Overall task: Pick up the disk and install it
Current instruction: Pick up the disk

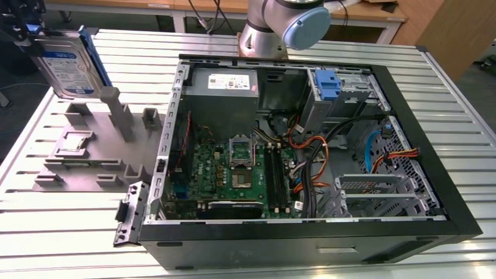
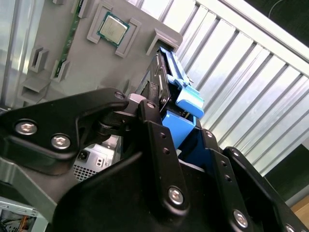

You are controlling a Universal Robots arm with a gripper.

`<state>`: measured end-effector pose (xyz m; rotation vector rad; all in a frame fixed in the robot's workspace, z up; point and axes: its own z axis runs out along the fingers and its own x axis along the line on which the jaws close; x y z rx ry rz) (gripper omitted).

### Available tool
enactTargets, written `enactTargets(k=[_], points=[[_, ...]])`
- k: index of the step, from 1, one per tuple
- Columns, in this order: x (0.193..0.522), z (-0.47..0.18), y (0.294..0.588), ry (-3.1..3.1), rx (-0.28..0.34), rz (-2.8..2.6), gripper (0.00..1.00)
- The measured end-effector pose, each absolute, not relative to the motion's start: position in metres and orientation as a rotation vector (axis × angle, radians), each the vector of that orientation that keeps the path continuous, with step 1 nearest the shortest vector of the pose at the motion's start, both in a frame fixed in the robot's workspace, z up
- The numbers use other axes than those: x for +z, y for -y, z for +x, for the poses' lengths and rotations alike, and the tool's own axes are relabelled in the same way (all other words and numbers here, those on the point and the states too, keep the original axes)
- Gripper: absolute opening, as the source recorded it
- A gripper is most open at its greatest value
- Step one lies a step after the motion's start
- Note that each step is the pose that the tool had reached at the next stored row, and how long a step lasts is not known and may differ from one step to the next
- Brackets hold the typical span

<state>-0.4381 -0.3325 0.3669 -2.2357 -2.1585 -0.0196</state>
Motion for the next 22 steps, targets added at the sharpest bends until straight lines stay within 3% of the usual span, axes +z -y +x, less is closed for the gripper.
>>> enactTargets(k=[22], points=[[0.3745,-0.4381,0.3325,2.158,-0.019,-2.236,0.37]])
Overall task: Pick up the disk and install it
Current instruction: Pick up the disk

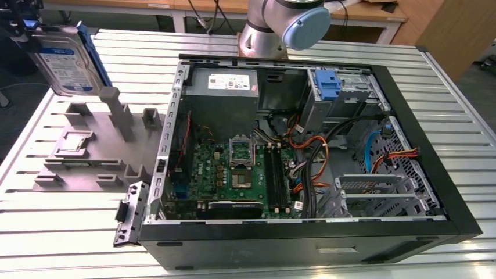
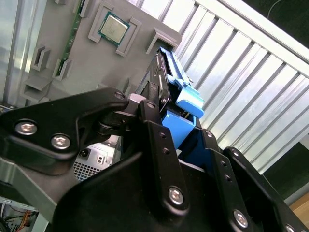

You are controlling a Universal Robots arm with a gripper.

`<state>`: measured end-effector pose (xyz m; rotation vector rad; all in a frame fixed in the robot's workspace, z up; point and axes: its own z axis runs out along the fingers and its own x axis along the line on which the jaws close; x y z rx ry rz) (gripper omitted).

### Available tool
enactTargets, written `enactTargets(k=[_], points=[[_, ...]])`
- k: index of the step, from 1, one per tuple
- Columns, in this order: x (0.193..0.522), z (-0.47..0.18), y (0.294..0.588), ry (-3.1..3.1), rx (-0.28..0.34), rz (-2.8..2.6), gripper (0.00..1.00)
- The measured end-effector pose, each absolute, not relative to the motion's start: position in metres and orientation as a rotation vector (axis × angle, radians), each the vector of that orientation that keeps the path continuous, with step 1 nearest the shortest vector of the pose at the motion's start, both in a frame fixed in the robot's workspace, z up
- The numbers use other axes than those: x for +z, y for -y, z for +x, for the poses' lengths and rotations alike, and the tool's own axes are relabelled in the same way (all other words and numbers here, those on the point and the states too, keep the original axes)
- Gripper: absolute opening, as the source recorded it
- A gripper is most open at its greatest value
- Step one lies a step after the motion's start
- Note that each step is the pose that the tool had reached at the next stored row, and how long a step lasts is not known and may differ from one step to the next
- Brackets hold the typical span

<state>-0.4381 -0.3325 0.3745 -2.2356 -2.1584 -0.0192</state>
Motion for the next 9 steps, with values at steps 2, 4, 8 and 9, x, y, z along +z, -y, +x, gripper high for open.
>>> enactTargets(k=[2,4,8,9], points=[[0.3752,-0.4381,0.3325,2.158,-0.019,-2.236,0.37],[0.3761,-0.4381,0.3325,2.159,-0.019,-2.236,0.37],[0.3787,-0.4381,0.3325,2.158,-0.019,-2.236,0.37],[0.3795,-0.4381,0.3324,2.158,-0.020,-2.236,0.37]])
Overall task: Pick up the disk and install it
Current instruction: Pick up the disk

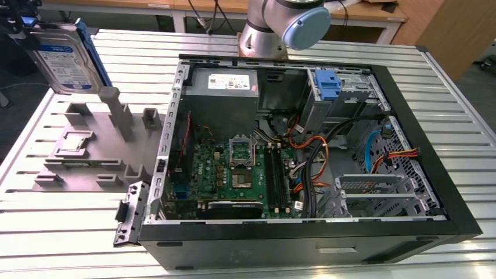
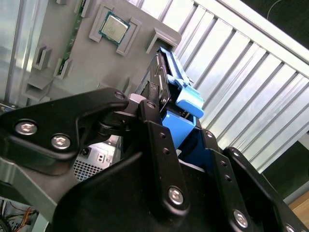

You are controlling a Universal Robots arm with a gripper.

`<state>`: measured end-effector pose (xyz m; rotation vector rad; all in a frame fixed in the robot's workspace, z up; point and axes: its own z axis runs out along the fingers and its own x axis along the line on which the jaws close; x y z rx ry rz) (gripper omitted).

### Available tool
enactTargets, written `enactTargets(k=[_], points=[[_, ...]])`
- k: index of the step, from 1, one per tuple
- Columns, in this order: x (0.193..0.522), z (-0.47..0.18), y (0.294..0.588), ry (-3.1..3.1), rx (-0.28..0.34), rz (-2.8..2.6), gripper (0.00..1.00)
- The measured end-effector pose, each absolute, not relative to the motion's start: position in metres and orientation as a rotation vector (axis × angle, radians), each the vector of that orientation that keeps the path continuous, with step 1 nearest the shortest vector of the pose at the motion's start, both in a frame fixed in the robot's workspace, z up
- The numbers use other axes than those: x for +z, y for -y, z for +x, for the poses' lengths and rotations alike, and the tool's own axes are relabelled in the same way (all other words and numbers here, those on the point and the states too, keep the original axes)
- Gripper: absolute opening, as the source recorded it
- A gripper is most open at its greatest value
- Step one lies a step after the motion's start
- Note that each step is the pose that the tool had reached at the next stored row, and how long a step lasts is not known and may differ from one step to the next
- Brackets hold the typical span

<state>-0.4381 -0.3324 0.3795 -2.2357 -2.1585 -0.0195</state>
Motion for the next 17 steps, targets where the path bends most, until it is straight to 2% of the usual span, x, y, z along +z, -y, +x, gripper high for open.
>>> enactTargets(k=[17], points=[[0.390,-0.438,0.332,2.158,-0.020,-2.236,0.37]])
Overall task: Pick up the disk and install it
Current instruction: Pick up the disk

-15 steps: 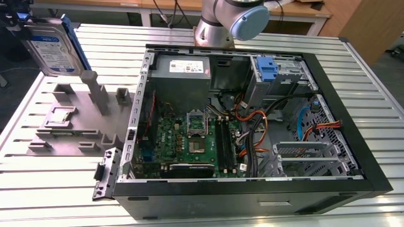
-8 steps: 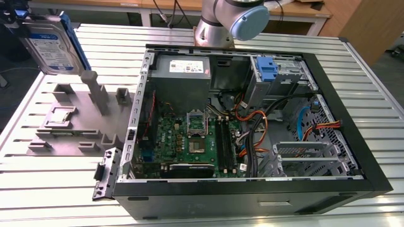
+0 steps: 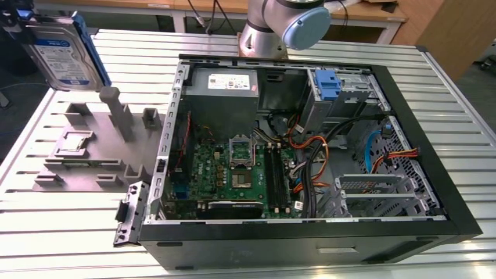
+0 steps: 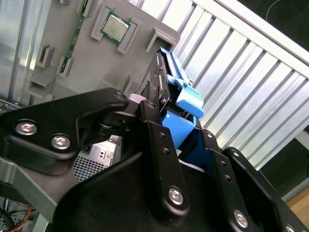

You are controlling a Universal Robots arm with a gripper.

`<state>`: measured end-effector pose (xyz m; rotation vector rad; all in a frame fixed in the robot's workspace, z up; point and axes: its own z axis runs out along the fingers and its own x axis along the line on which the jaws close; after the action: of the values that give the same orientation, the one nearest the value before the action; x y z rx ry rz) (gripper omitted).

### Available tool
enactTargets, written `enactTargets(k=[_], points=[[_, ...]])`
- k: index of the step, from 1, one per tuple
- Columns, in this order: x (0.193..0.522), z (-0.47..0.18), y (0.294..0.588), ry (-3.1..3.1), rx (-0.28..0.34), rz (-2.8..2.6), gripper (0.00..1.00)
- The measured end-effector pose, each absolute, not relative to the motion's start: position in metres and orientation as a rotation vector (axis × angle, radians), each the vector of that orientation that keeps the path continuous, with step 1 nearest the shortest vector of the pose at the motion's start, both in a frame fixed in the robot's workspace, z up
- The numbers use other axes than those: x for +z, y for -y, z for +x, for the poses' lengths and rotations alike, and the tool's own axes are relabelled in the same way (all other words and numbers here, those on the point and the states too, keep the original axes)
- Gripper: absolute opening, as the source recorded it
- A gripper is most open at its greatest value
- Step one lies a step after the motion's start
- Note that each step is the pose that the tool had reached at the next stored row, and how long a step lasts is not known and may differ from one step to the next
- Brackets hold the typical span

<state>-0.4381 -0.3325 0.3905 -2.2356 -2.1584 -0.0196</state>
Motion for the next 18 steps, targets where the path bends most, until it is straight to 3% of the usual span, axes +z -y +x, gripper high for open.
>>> enactTargets(k=[18], points=[[0.402,-0.438,0.332,2.158,-0.020,-2.236,0.37]])
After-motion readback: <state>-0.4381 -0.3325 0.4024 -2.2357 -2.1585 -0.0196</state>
